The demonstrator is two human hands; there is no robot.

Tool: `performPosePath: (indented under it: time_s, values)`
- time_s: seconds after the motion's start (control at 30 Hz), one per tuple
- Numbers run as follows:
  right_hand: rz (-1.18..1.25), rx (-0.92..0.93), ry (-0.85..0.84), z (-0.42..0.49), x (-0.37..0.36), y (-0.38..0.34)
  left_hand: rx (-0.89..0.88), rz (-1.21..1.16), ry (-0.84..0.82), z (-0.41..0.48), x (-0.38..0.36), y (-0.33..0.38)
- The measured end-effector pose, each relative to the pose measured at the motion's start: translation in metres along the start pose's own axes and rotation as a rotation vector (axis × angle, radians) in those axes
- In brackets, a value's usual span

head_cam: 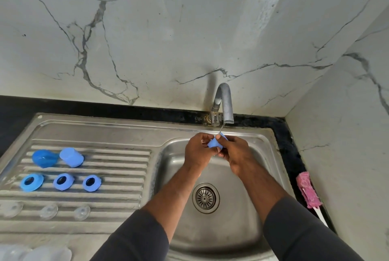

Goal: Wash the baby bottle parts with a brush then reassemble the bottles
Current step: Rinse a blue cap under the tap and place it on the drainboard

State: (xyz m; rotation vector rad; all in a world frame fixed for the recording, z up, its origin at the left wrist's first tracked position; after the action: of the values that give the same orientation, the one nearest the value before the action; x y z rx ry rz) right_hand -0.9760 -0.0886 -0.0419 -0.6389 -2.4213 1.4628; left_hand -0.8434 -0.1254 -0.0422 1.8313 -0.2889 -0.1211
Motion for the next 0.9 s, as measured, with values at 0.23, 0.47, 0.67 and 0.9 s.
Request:
performPosePath:
  time_s: [0.23,0.47,0.67,0.9]
  values:
    - [0.261,-0.05,-0.064,-0.006,-0.001,-0.007,0.243,-0.391,-0.087,-0.005,0.003,-0.006]
    - [0.237,-0.107,-0.111,-0.012,-0.001,-0.003,0.062,-0.203,0.071,-0.006,0.009,-0.001]
    - [0.171,-0.115,-0.122,-0.018,-0.005,0.001,-0.023,-0.166,0.082,-0.016,0.01,0.003]
    - [-0.536,0.221,-0.099,-0.014,-0.009,-0.013,0.111,-0.091,-0.044,-0.018,0.008,-0.007]
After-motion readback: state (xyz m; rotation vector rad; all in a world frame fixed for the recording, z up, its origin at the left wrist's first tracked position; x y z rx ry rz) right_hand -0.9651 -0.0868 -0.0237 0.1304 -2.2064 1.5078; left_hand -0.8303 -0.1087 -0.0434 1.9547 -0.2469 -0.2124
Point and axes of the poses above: each hand's wrist, its own z-axis towards the middle knuckle, its own x-axis out of the back of the hand, y = z × x, the point moved 6 cm from there along z, towards the middle knuckle, and after that the axes turned 3 degrees about -z, right-handed, at the moved point
